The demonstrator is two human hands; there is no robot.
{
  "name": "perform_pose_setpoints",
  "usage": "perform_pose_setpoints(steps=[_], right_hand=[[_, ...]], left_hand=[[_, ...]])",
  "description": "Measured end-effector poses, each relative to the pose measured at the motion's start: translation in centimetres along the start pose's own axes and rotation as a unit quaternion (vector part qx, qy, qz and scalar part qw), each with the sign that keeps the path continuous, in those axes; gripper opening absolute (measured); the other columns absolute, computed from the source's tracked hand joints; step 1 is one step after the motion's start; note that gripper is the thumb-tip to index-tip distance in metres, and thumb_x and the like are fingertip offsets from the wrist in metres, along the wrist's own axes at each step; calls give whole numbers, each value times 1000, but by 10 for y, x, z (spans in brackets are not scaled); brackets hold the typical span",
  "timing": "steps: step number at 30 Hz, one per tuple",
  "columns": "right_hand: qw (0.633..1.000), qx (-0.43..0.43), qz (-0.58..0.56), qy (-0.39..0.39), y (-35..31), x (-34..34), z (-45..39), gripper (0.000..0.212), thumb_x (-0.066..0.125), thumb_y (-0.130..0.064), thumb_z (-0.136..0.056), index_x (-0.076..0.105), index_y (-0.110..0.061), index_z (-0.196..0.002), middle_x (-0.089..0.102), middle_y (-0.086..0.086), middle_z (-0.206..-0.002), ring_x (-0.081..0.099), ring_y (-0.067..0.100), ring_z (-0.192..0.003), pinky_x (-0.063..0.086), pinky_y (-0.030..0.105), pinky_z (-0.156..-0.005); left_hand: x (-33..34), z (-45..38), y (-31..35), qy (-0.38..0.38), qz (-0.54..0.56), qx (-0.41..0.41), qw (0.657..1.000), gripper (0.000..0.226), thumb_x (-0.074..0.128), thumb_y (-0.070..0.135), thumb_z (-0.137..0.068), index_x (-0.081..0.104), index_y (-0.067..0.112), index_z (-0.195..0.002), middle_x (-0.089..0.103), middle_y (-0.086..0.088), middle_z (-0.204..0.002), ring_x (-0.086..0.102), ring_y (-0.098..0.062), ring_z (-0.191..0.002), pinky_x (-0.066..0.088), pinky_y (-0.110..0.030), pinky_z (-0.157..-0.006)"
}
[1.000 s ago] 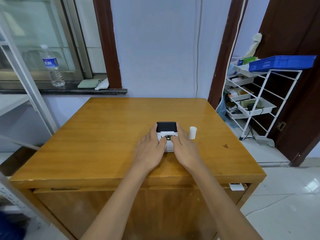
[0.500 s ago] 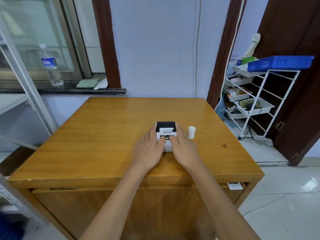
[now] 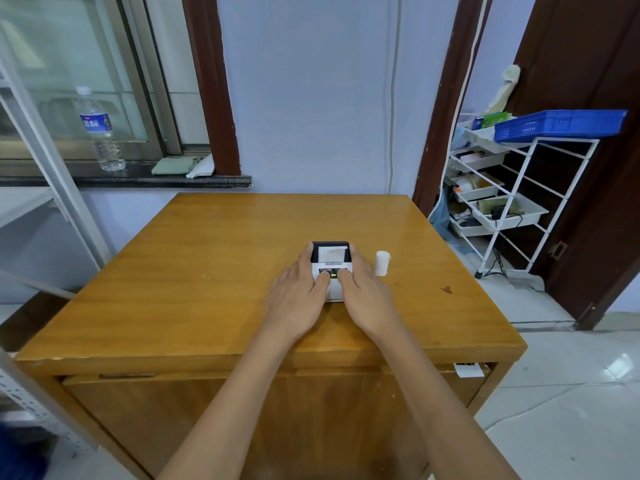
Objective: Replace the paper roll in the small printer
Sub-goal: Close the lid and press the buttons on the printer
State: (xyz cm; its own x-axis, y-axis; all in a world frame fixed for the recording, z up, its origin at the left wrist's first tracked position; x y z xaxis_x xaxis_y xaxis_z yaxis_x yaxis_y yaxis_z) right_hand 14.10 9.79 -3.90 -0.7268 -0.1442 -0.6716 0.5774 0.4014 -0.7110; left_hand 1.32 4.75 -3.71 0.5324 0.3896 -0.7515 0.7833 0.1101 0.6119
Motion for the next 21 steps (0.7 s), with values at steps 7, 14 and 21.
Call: perform_pose_setpoints(steps=[7, 14, 21], right_hand=[[1000, 1, 2, 1, 1, 0, 0, 60, 32, -32, -109, 19, -23, -167, 51, 1, -153, 62, 26, -112, 53, 44, -91], [1000, 1, -2, -4, 1, 0, 0, 60, 32, -32, -110, 16, -23, -168, 45, 1, -160, 60, 26, -120, 50, 40, -90], [1000, 4, -5, -5, 3, 1, -1, 60, 32, -32, -110, 17, -24, -168, 46, 2, -159, 60, 25, -121, 50, 40, -89]], left_hand=[[-1, 1, 2, 5, 0, 7, 1000, 65, 33, 42, -104, 17, 23, -164, 45, -3, -160, 46, -25, -140, 37, -42, -109], [0, 0, 1, 8, -1, 11, 1000, 65, 33, 42, -104, 17, 24, -164, 47, -3, -158, 48, -26, -138, 39, -42, -107], [0, -1, 1, 8, -2, 10, 1000, 65, 33, 42, -104, 16, 24, -165, 46, -3, -159, 47, -26, -139, 38, -43, -109]])
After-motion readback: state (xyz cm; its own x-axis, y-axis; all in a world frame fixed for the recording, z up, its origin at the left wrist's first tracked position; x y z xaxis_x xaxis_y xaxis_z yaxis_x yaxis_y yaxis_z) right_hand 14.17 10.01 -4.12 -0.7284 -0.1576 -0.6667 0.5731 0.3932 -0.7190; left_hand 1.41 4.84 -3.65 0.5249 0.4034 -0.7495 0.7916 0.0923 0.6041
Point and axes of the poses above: each hand's wrist, its own z-axis away from the middle knuckle, its own x-axis out of the palm, y = z × x, the point moved 10 cm from there along -z, towards the middle knuckle
